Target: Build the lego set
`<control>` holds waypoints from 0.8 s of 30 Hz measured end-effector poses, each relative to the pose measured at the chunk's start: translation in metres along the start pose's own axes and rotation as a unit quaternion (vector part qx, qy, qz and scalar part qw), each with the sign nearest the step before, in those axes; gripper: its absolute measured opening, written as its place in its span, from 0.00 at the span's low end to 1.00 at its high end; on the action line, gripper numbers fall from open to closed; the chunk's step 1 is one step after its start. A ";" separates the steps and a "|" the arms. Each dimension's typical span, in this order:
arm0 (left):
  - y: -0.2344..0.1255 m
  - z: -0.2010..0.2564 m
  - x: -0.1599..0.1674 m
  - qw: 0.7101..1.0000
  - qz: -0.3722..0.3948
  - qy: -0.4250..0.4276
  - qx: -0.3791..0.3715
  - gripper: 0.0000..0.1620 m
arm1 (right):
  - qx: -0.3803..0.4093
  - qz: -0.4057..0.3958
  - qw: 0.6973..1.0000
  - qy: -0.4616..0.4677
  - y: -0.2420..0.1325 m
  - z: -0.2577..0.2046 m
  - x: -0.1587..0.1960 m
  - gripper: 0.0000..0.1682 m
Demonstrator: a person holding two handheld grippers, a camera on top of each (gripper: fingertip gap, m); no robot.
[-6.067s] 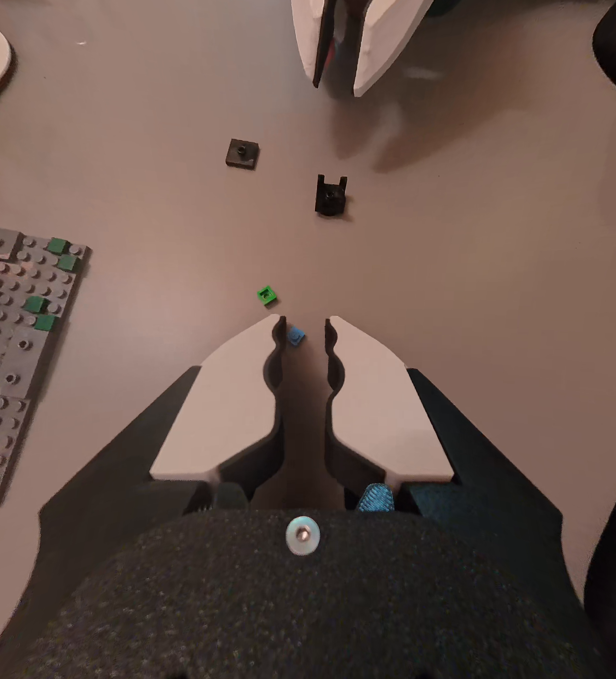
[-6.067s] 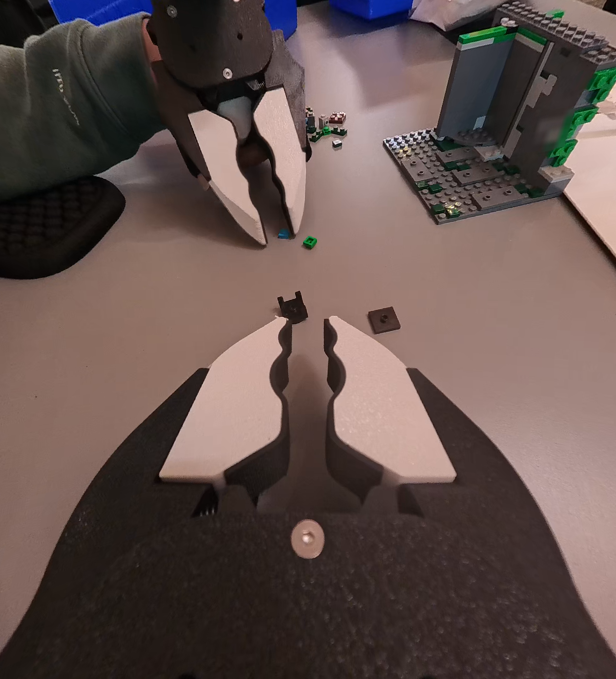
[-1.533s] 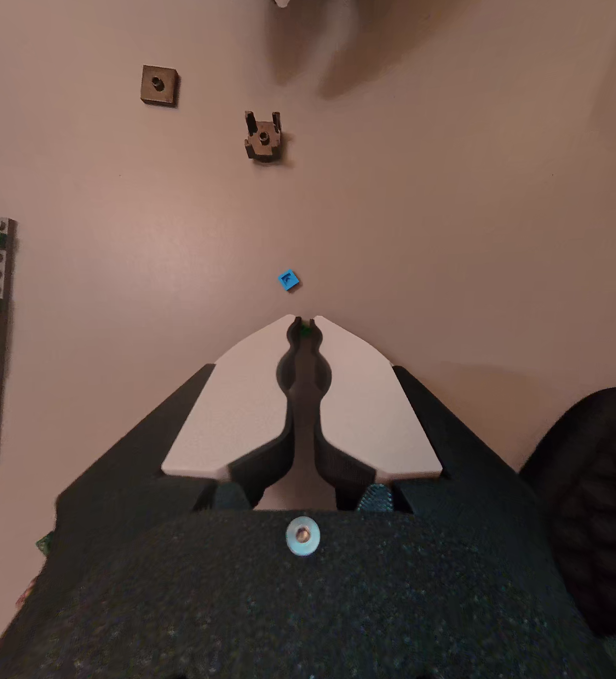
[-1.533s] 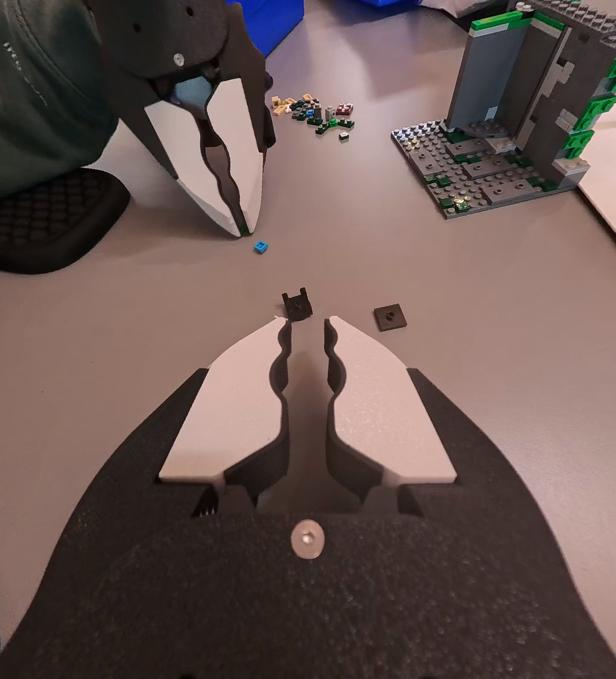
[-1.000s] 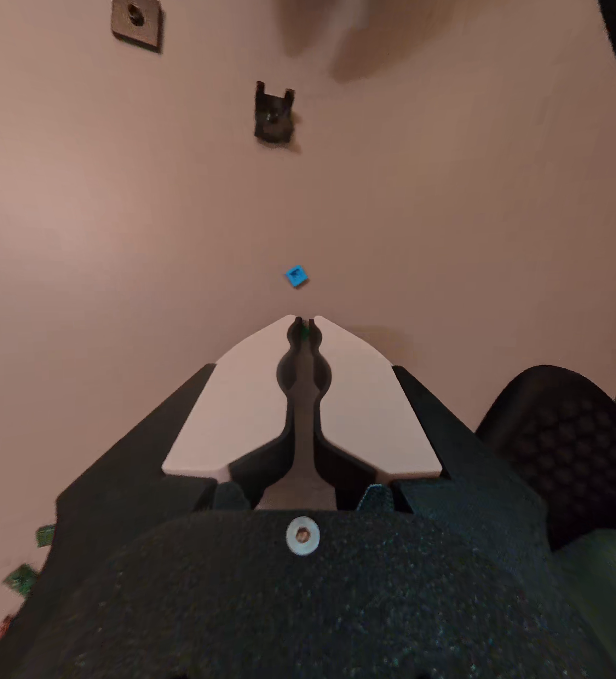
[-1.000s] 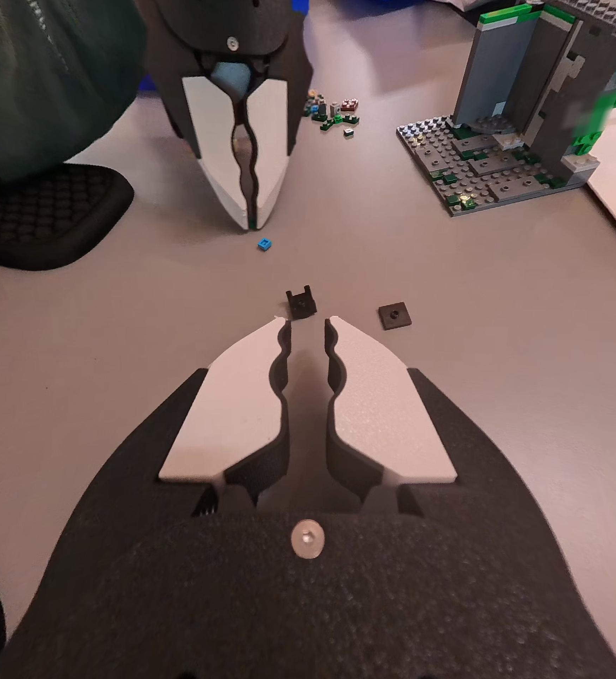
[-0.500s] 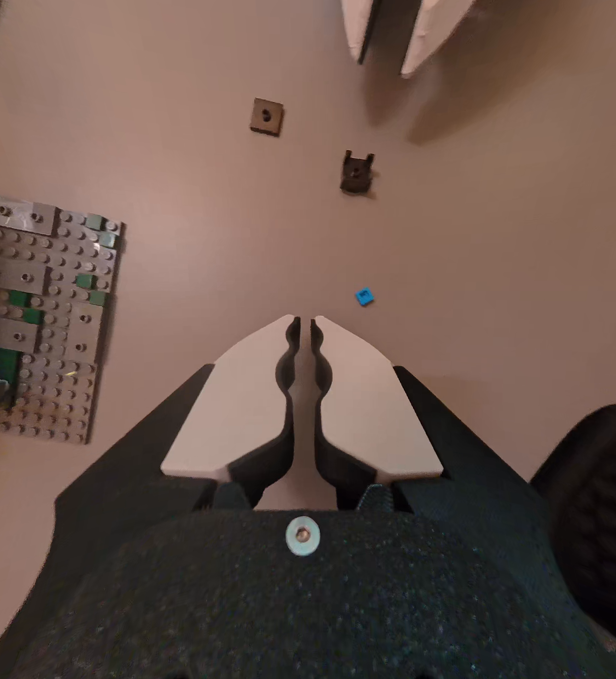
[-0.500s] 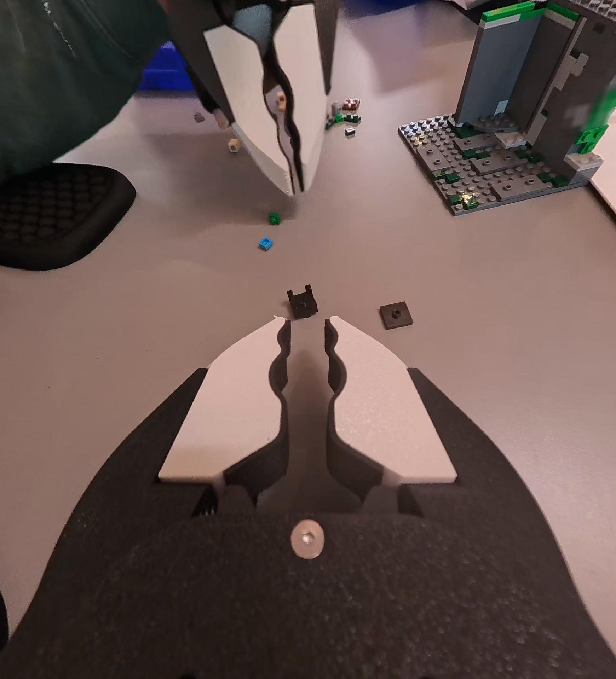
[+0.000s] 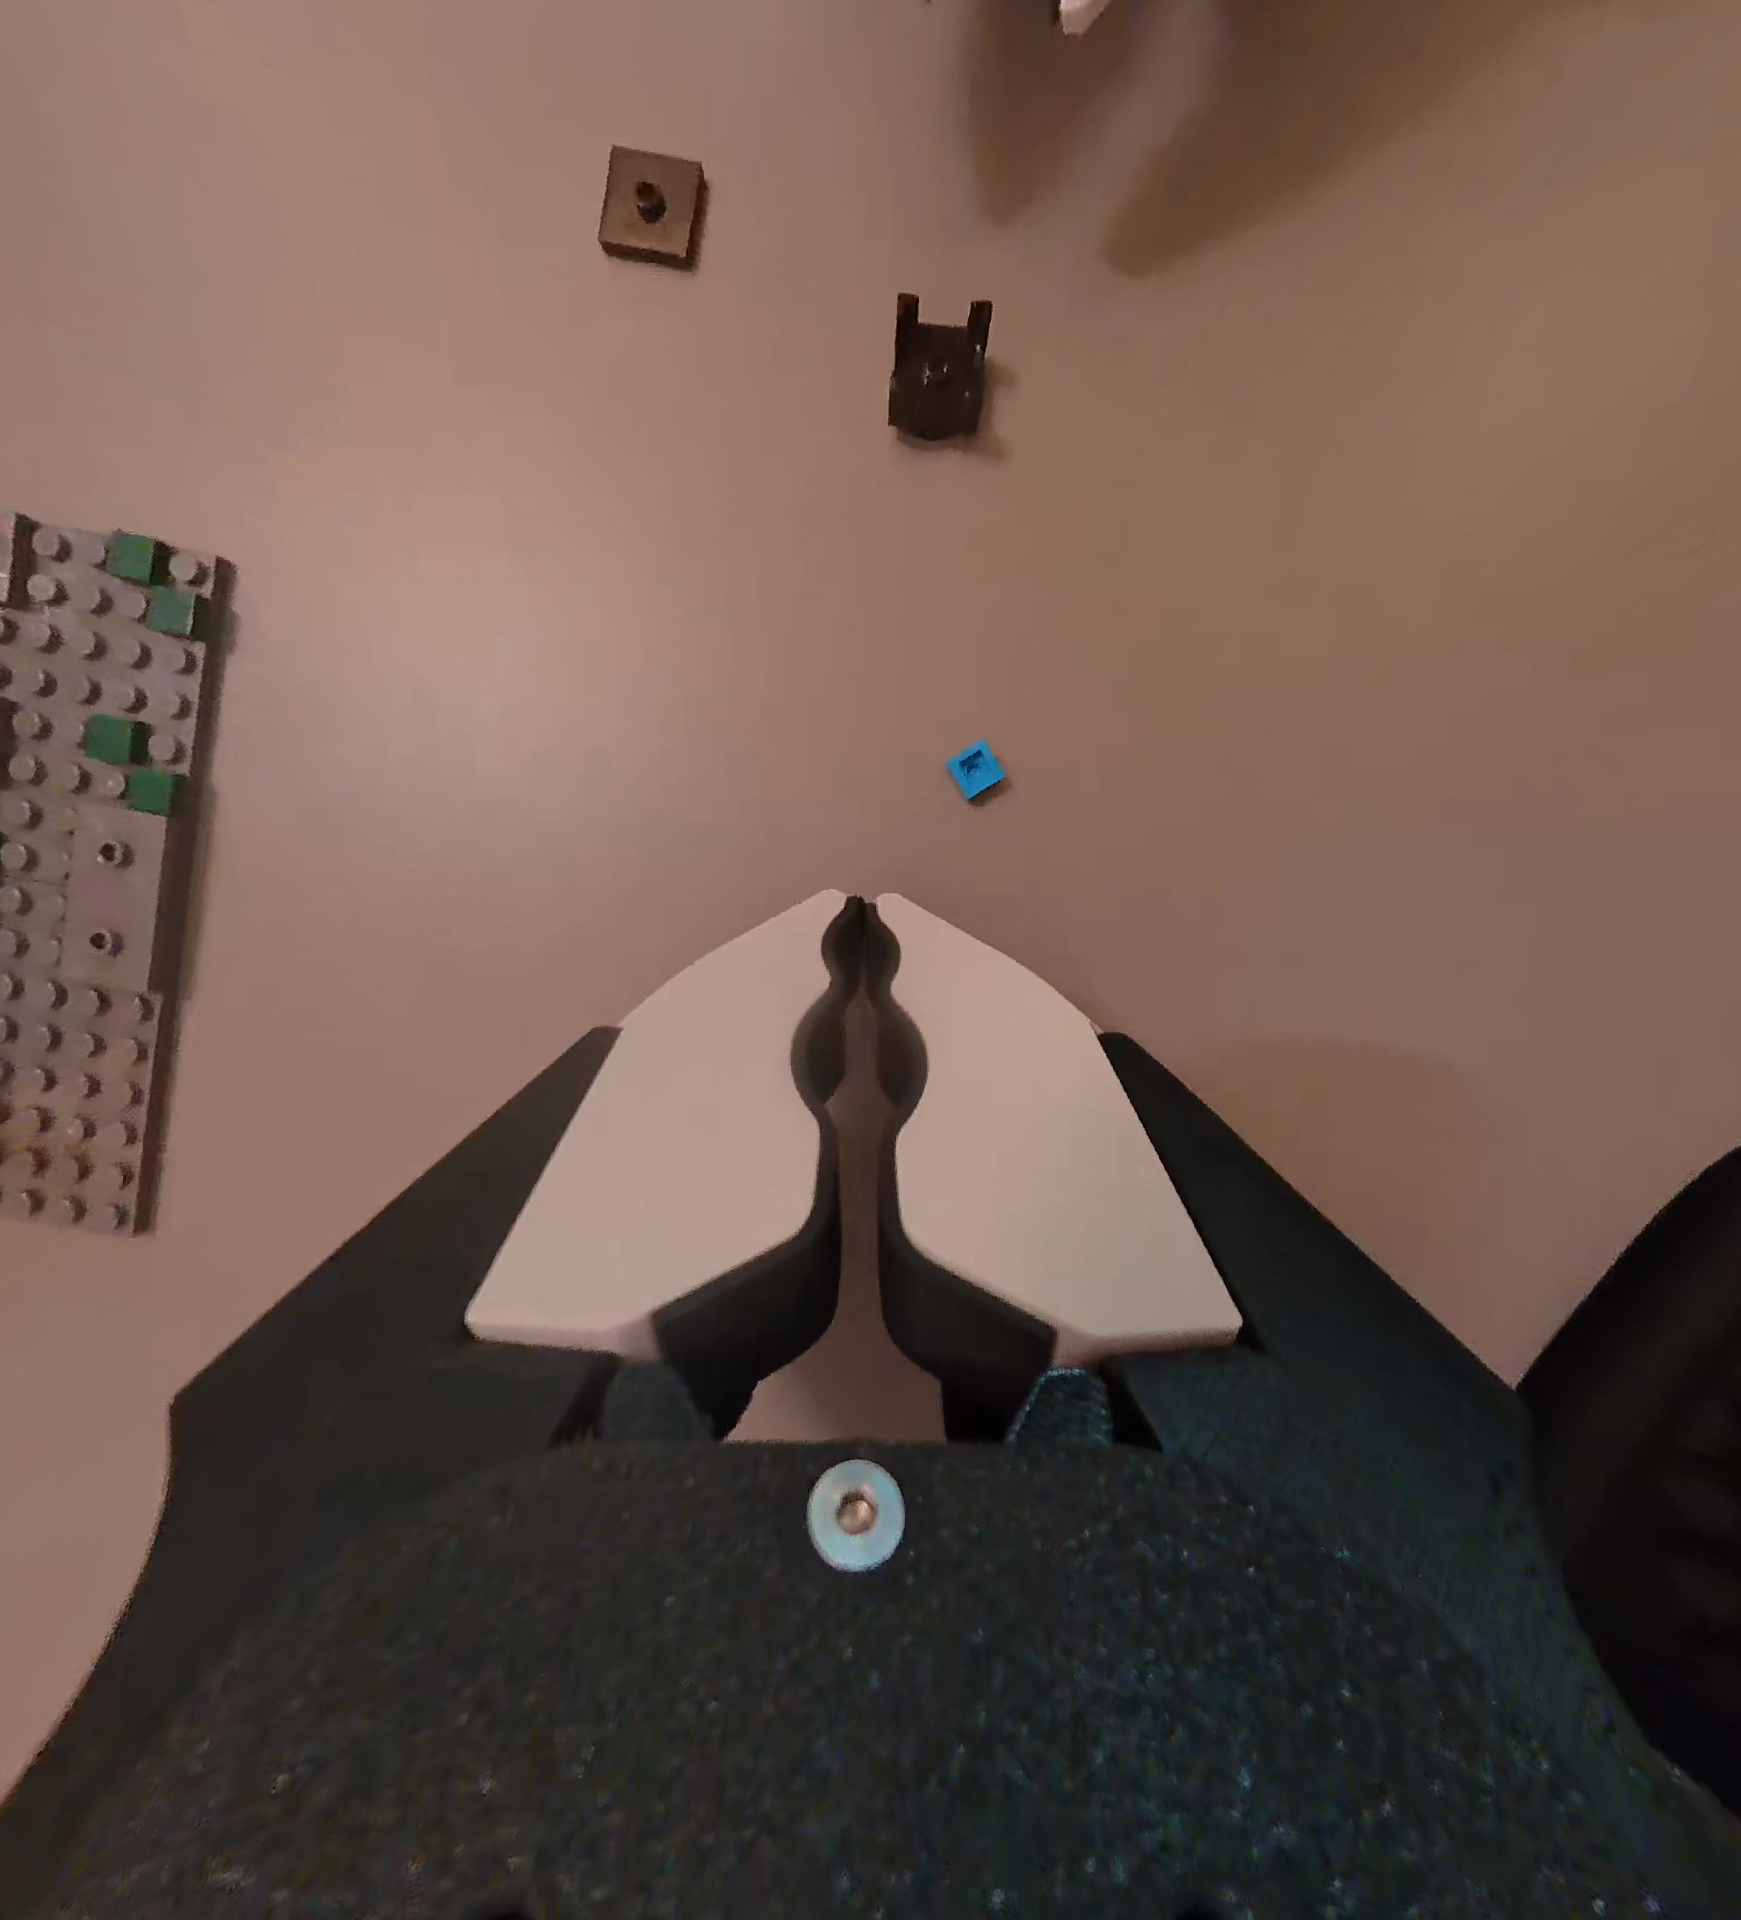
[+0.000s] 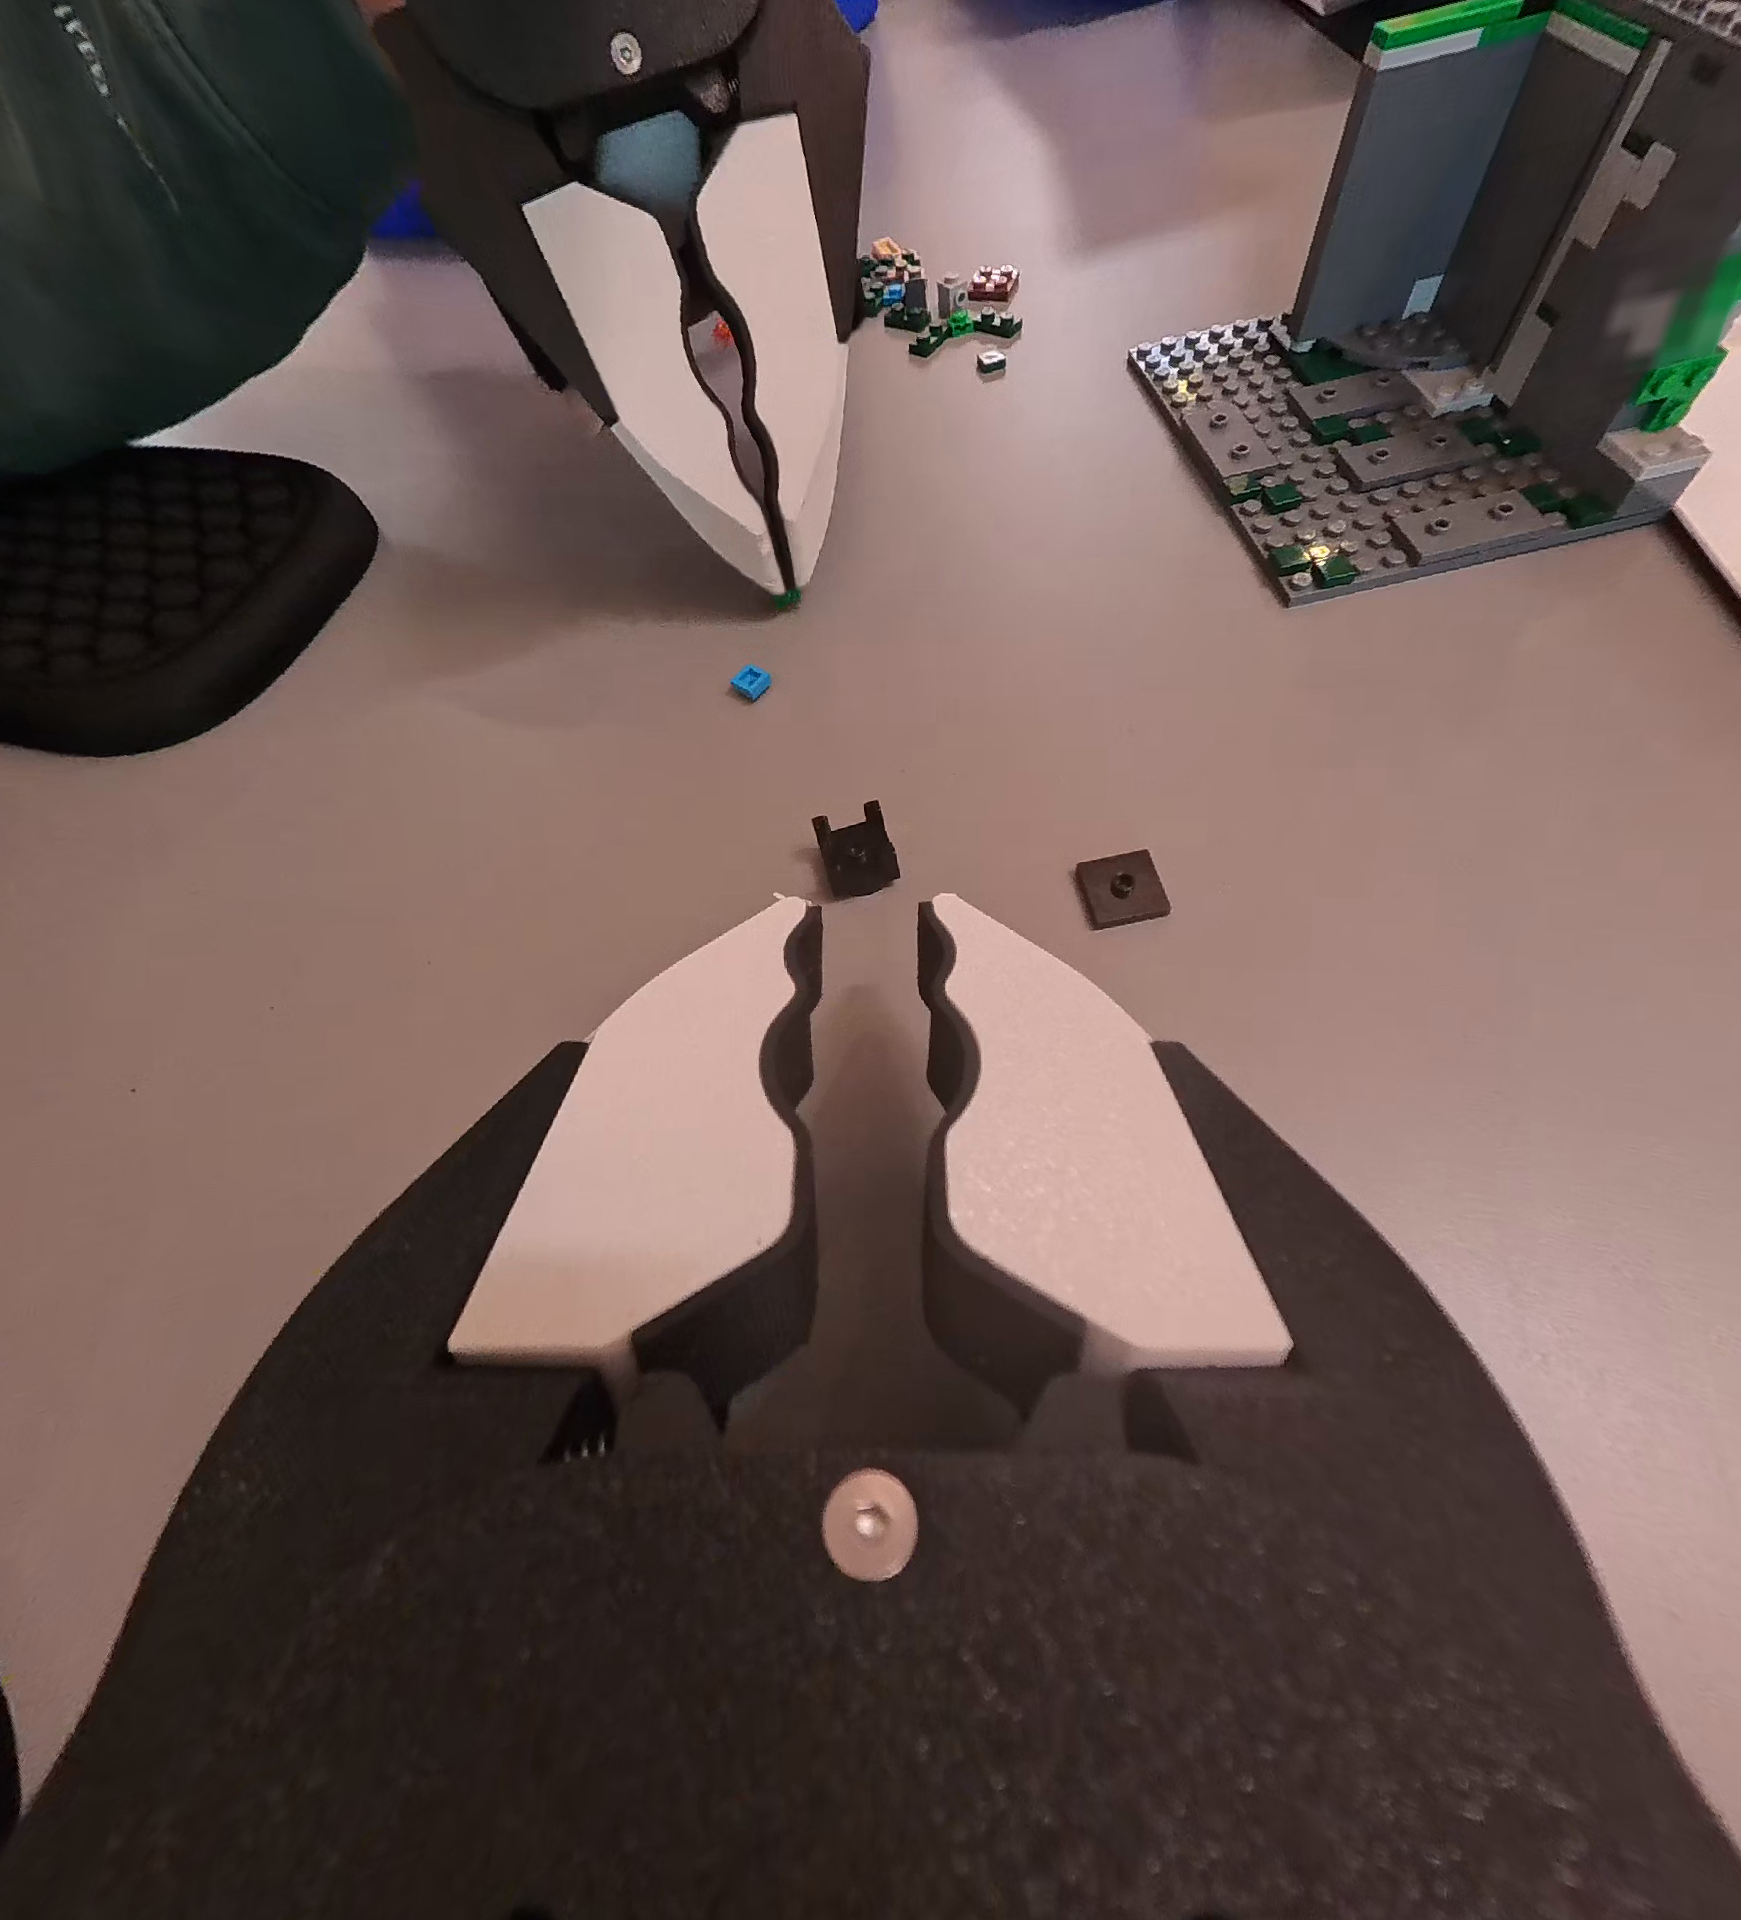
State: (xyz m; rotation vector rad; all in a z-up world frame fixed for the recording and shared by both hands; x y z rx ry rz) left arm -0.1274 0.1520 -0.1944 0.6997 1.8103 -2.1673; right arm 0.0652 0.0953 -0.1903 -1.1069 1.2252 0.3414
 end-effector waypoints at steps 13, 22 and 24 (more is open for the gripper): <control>-0.015 -0.001 0.011 1.000 0.012 -0.010 -0.024 0.01 | 0.000 -0.001 1.000 0.001 0.001 0.000 0.000 0.10; -0.001 0.004 0.005 1.000 -0.006 0.008 -0.009 0.05 | 0.001 -0.001 1.000 -0.001 0.001 -0.001 0.001 0.10; 0.000 0.003 0.004 1.000 -0.006 0.008 -0.009 0.05 | 0.000 -0.002 1.000 -0.001 0.001 -0.001 0.001 0.10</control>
Point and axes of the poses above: each gripper's, where its closed fingertips meet, y out along the fingers, x out of its underside, z = x × y across the jaws, the point moved 6 cm from there along -y, back along the fingers, and after that the axes turned 8 degrees about x, right-handed, at the moved point
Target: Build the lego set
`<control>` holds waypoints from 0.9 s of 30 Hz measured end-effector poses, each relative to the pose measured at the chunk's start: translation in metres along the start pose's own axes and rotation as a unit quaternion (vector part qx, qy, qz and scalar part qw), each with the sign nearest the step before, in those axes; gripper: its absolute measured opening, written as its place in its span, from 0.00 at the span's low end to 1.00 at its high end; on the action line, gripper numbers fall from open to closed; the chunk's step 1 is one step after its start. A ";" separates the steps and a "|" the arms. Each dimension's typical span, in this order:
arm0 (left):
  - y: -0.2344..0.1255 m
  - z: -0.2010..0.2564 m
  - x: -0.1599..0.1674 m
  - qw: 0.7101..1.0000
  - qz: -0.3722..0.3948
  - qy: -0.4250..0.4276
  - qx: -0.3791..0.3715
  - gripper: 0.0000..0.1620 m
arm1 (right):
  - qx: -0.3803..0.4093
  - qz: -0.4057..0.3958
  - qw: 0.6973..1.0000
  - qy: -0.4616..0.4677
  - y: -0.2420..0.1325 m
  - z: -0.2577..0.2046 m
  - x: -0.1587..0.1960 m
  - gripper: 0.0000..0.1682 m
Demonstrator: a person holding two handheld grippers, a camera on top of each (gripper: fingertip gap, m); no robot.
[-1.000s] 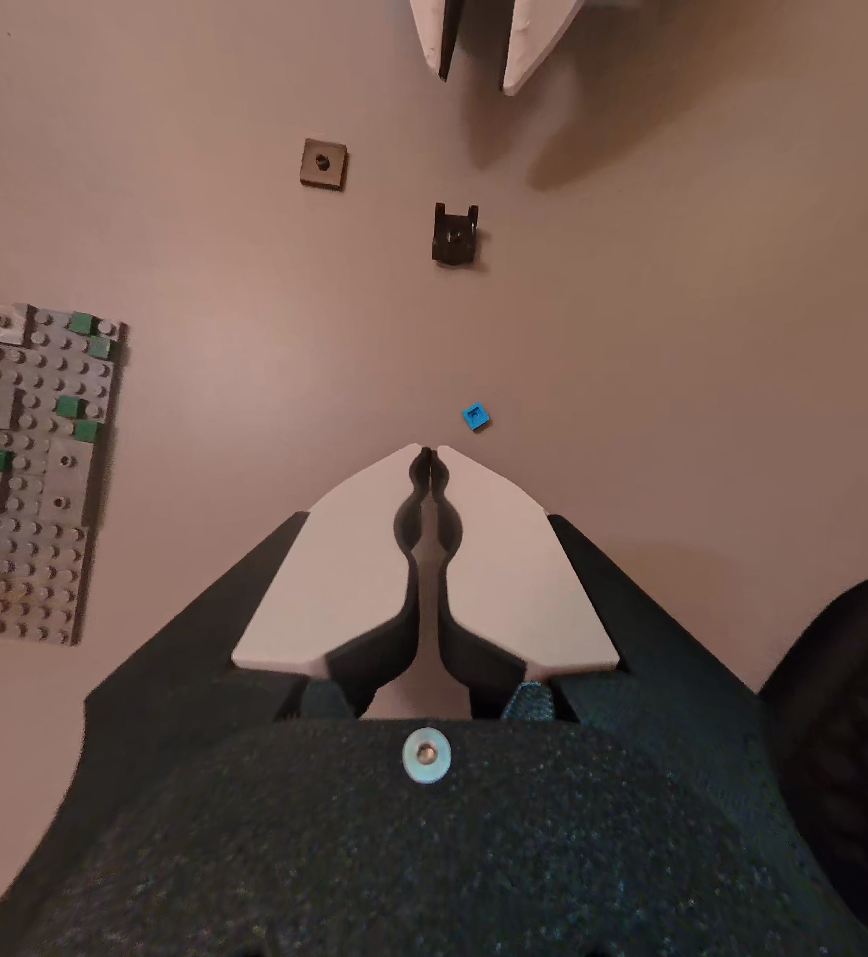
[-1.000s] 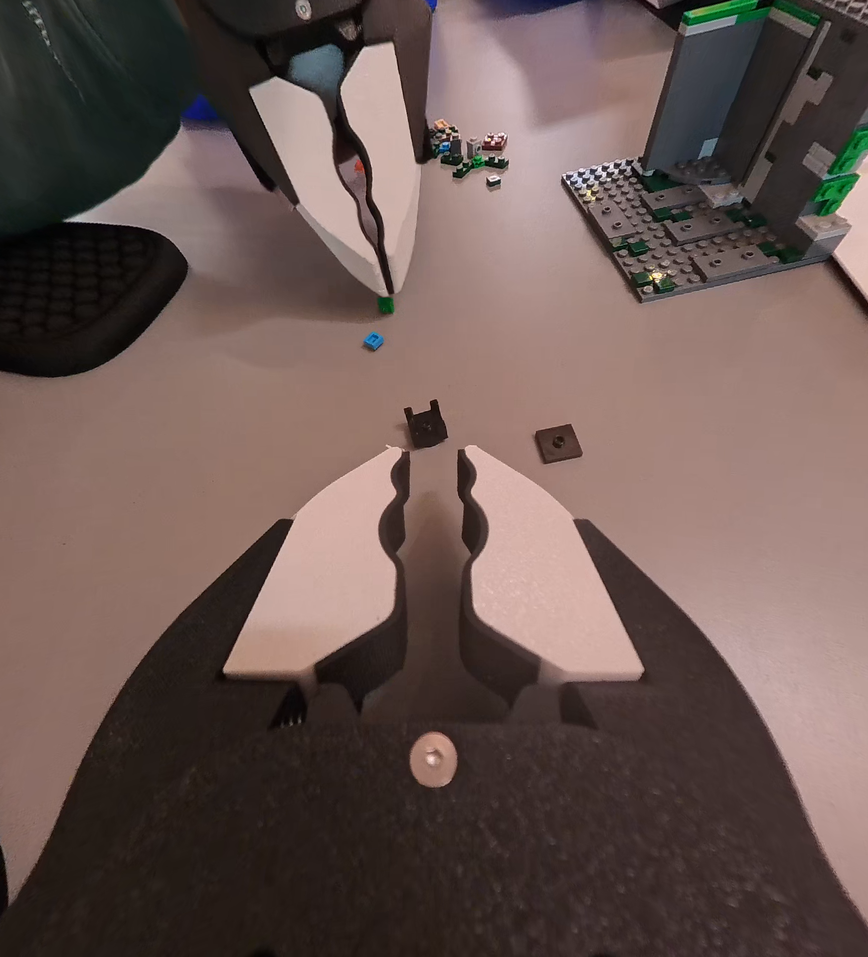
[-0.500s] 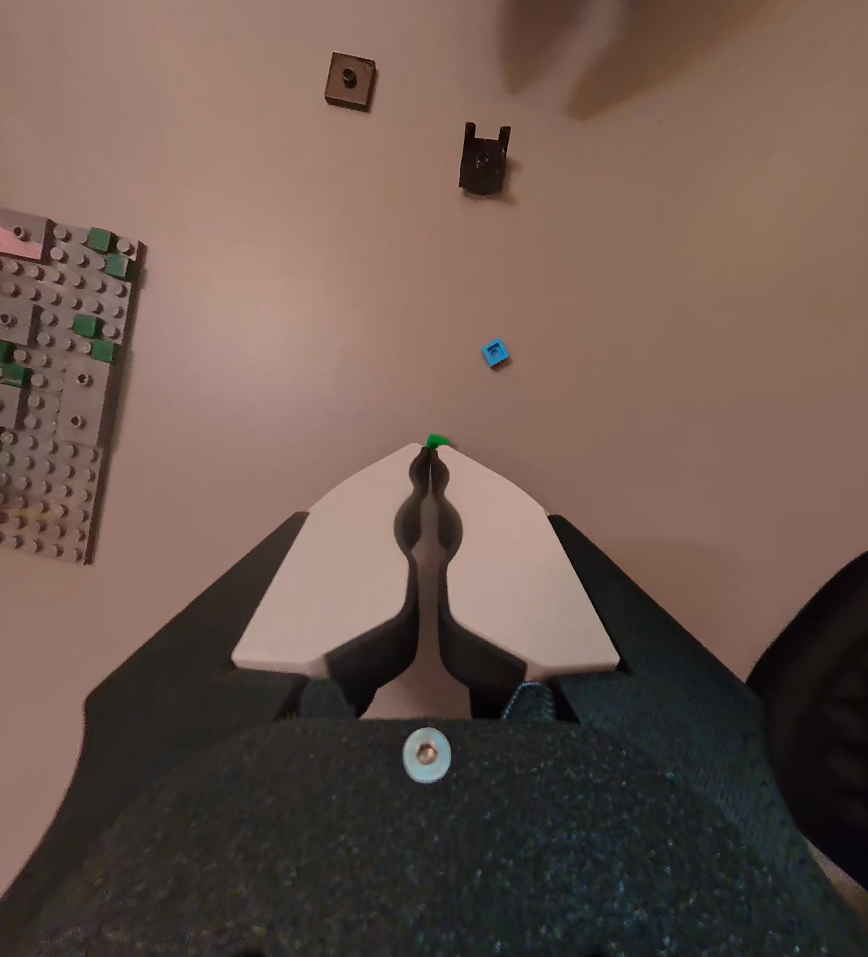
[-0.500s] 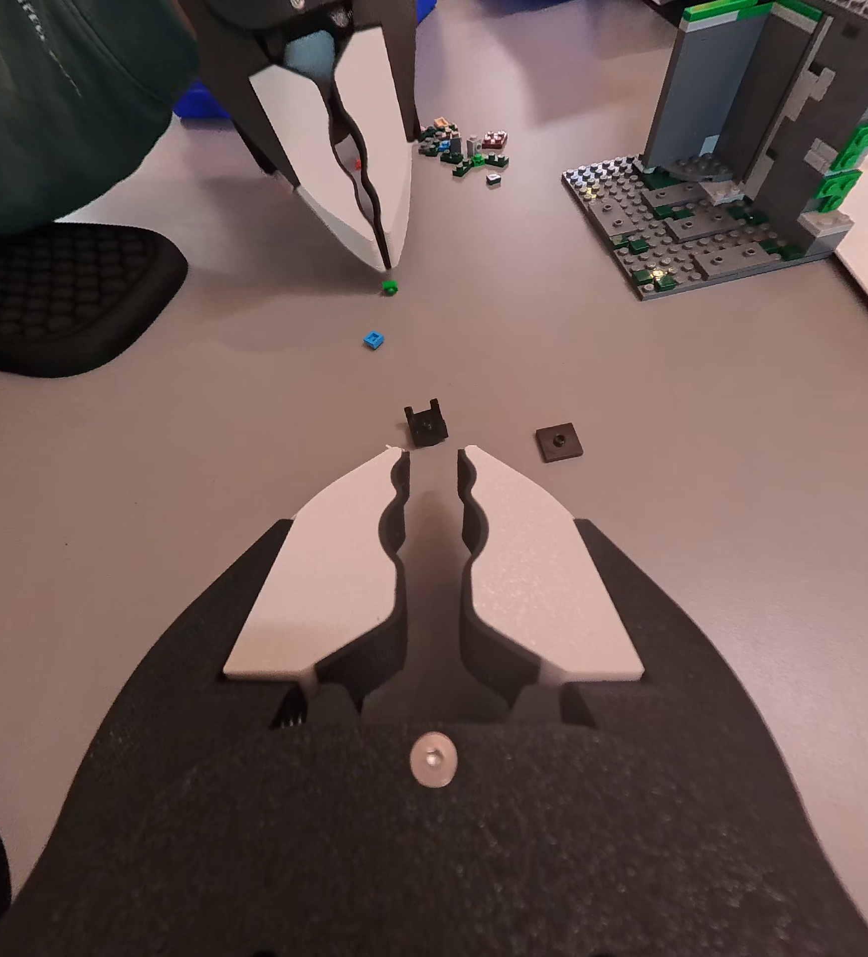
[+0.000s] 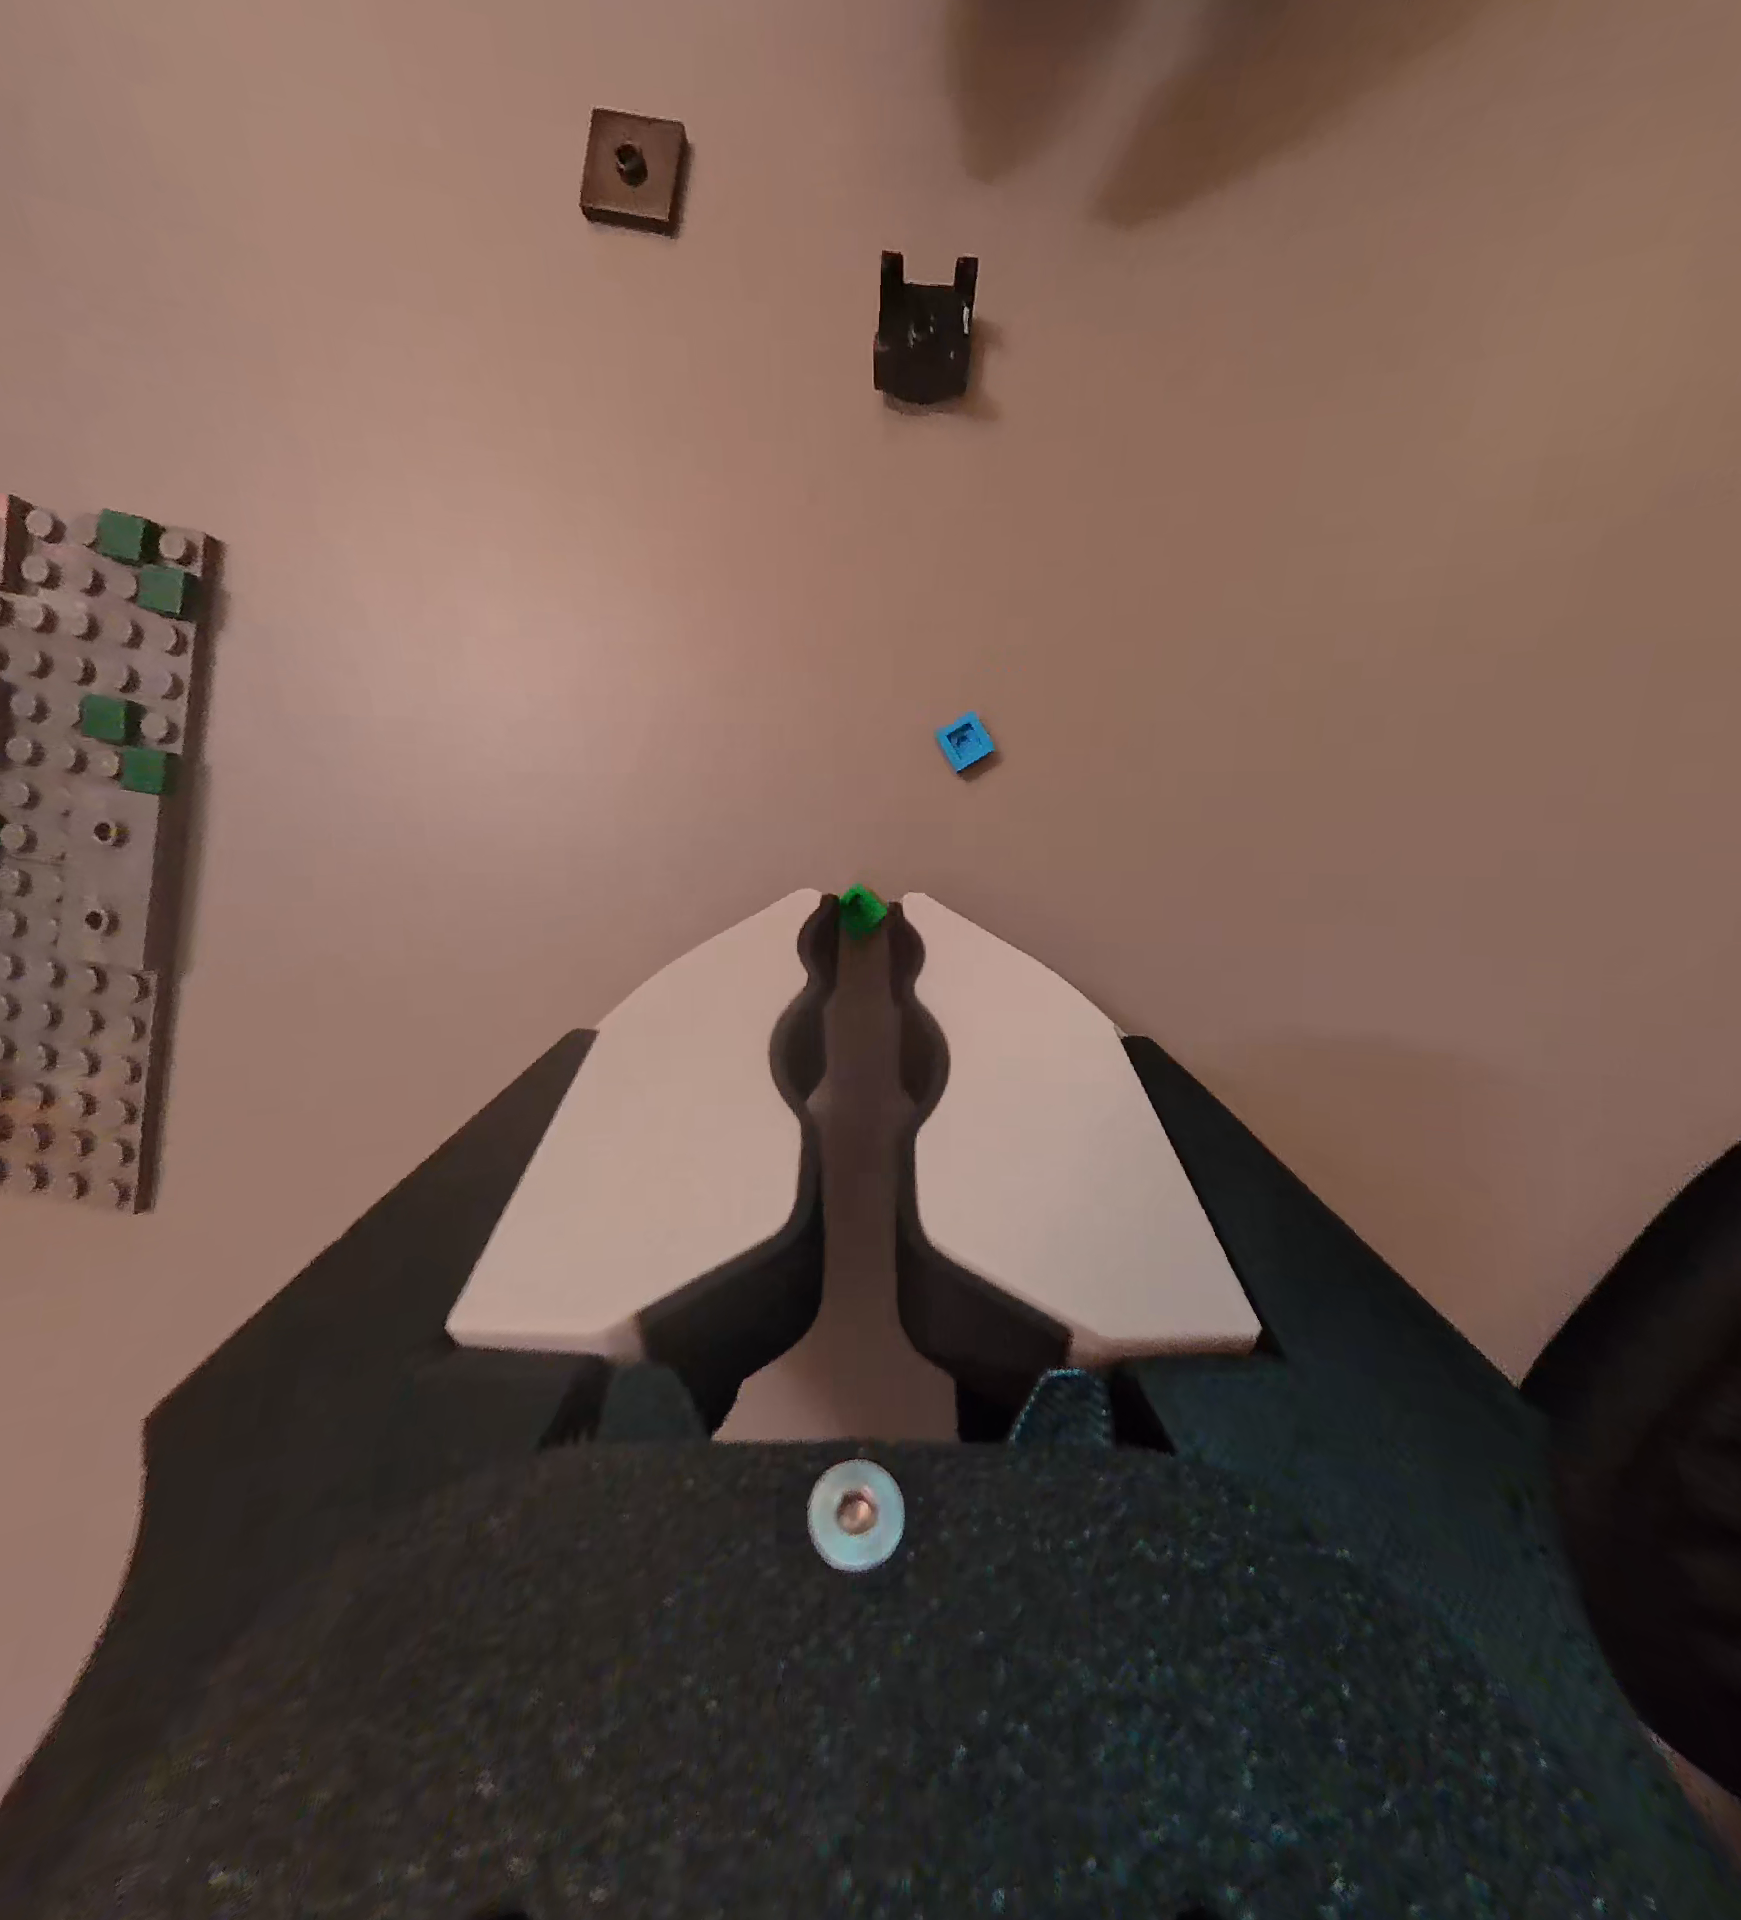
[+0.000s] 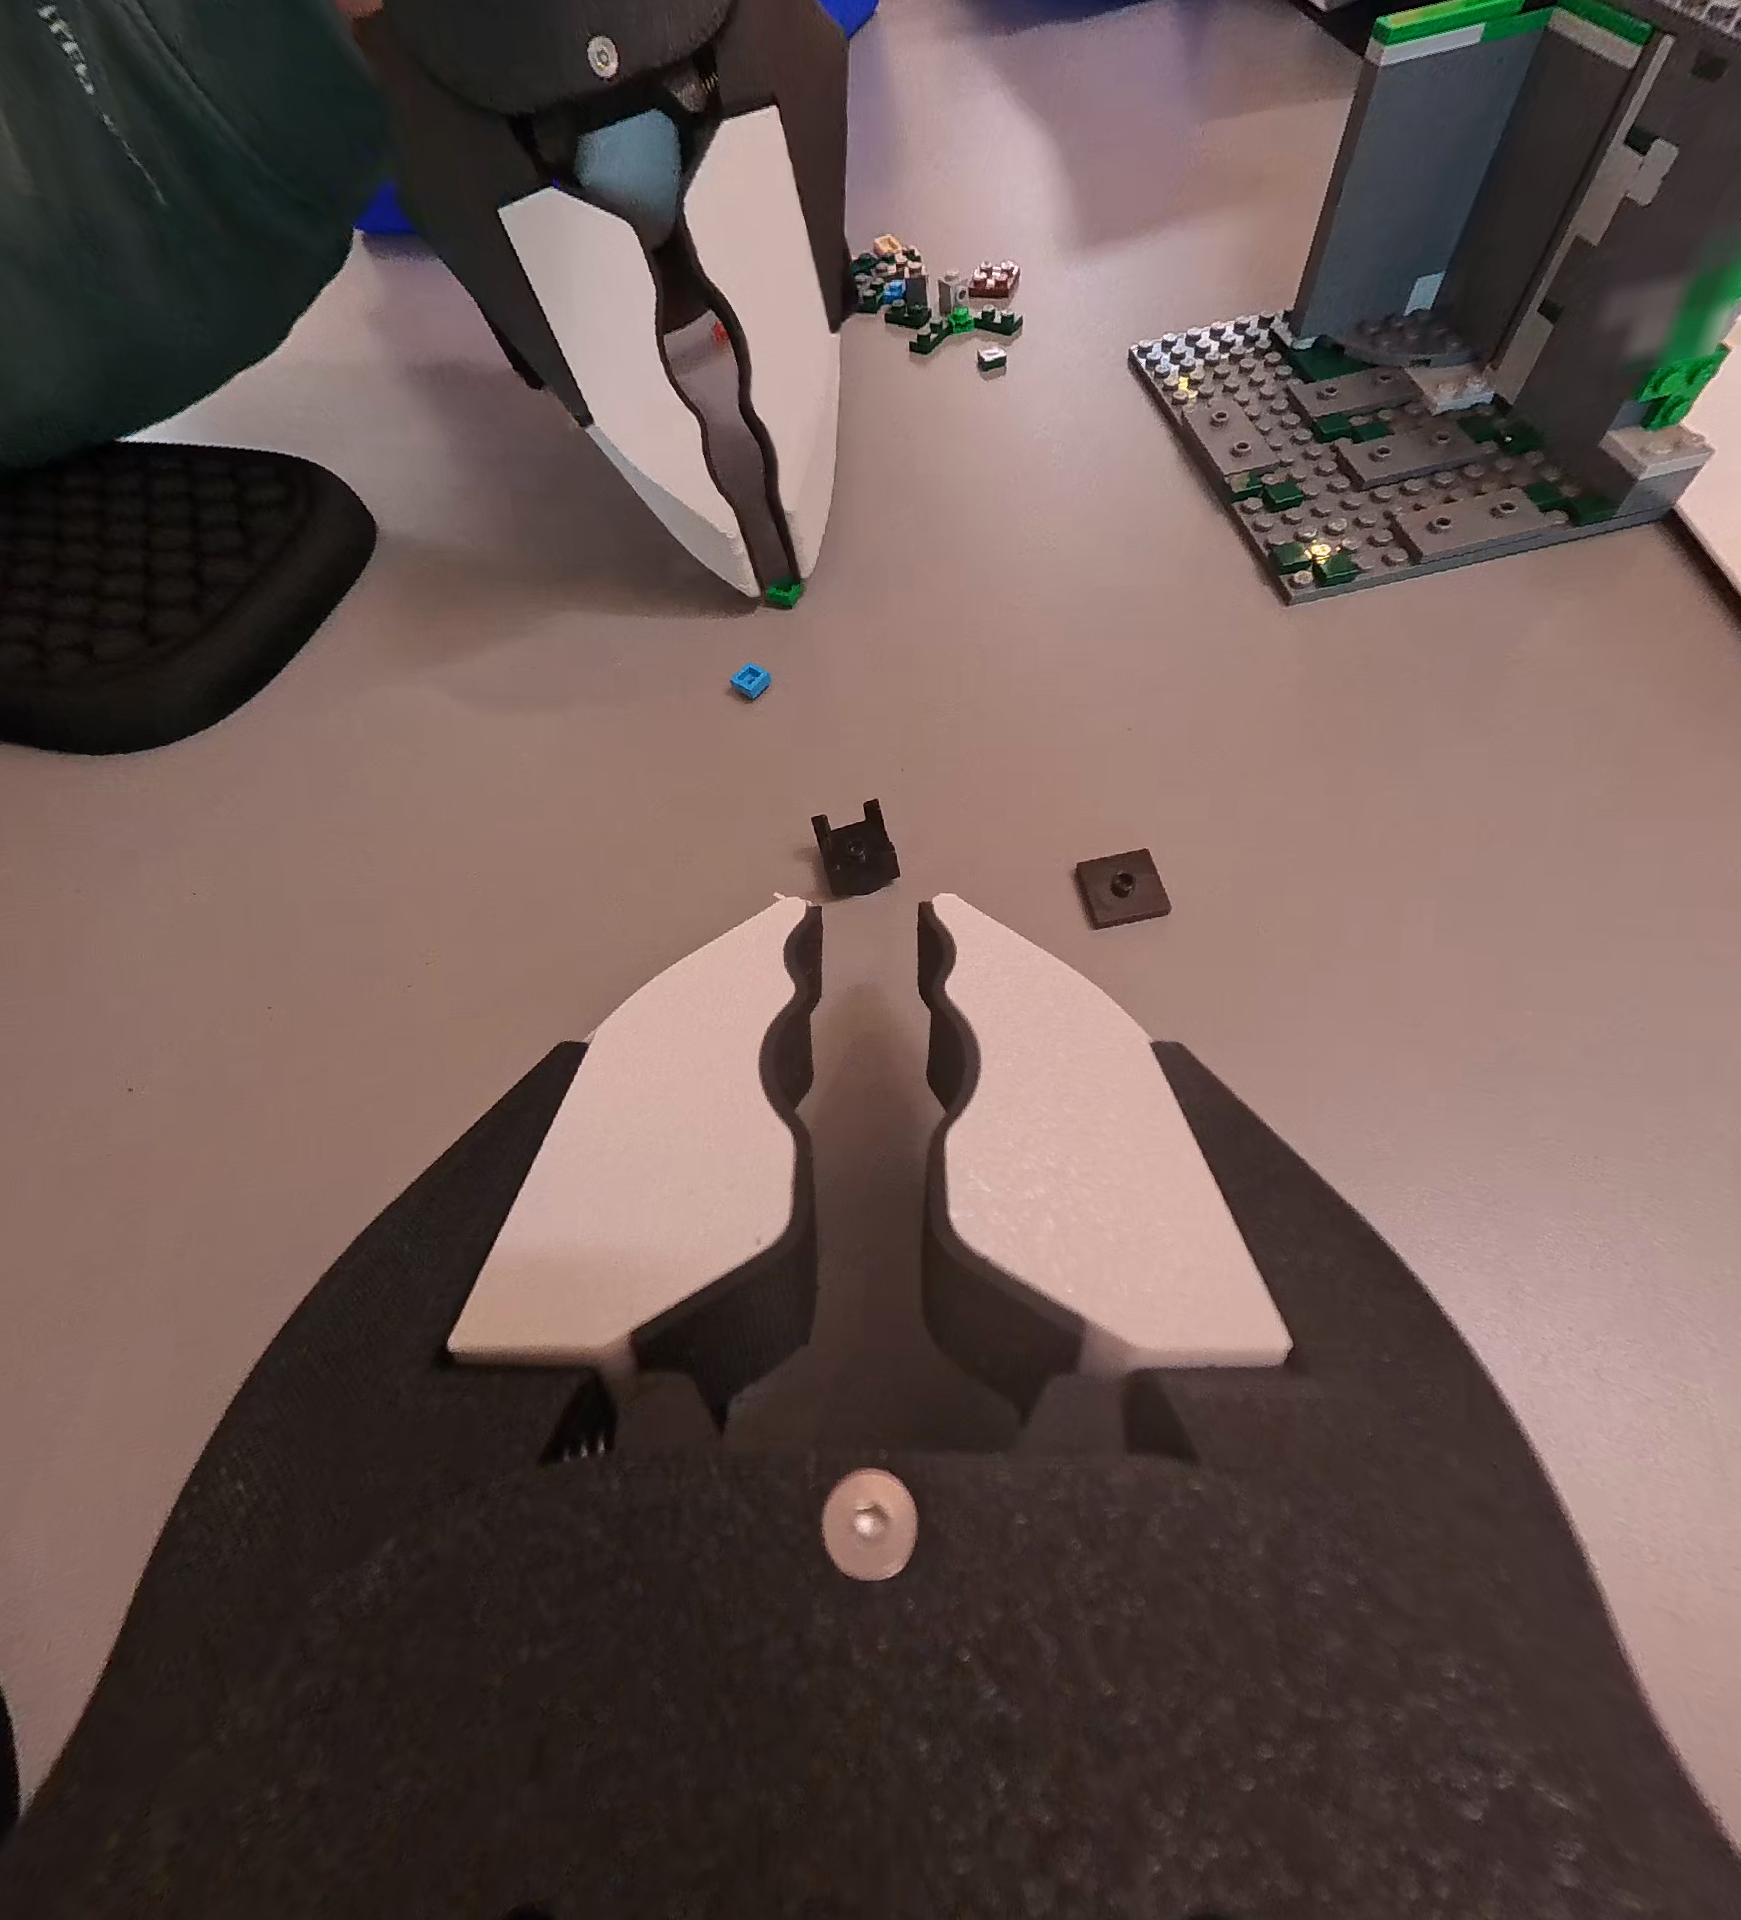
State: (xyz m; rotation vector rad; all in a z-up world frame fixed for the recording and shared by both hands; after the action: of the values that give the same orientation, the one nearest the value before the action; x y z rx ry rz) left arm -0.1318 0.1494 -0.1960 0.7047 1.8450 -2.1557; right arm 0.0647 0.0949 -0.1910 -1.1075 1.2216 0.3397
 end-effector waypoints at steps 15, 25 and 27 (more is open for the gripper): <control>-0.007 0.005 -0.011 0.996 0.084 -0.014 0.034 0.01 | 0.004 0.006 1.000 -0.005 -0.001 -0.001 -0.001 0.10; -0.023 0.035 -0.067 0.911 0.371 -0.012 0.181 0.01 | 0.046 0.141 0.974 -0.171 -0.007 -0.052 -0.045 0.11; -0.026 0.035 -0.073 0.889 0.411 -0.024 0.199 0.01 | 0.087 0.146 0.962 -0.213 -0.006 -0.059 -0.050 0.11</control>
State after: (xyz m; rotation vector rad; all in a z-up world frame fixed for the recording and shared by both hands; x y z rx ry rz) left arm -0.0881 0.1103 -0.1342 1.2212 0.8002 -1.8962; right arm 0.0170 0.0606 -0.1403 -0.6560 1.0037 0.6488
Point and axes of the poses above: each gripper's, where its closed fingertips meet, y out along the fingers, x out of its underside, z = x × y across the jaws, the point moved 6 cm from there along -y, back along the fingers, and after that the axes turned 8 degrees about x, right-handed, at the moved point
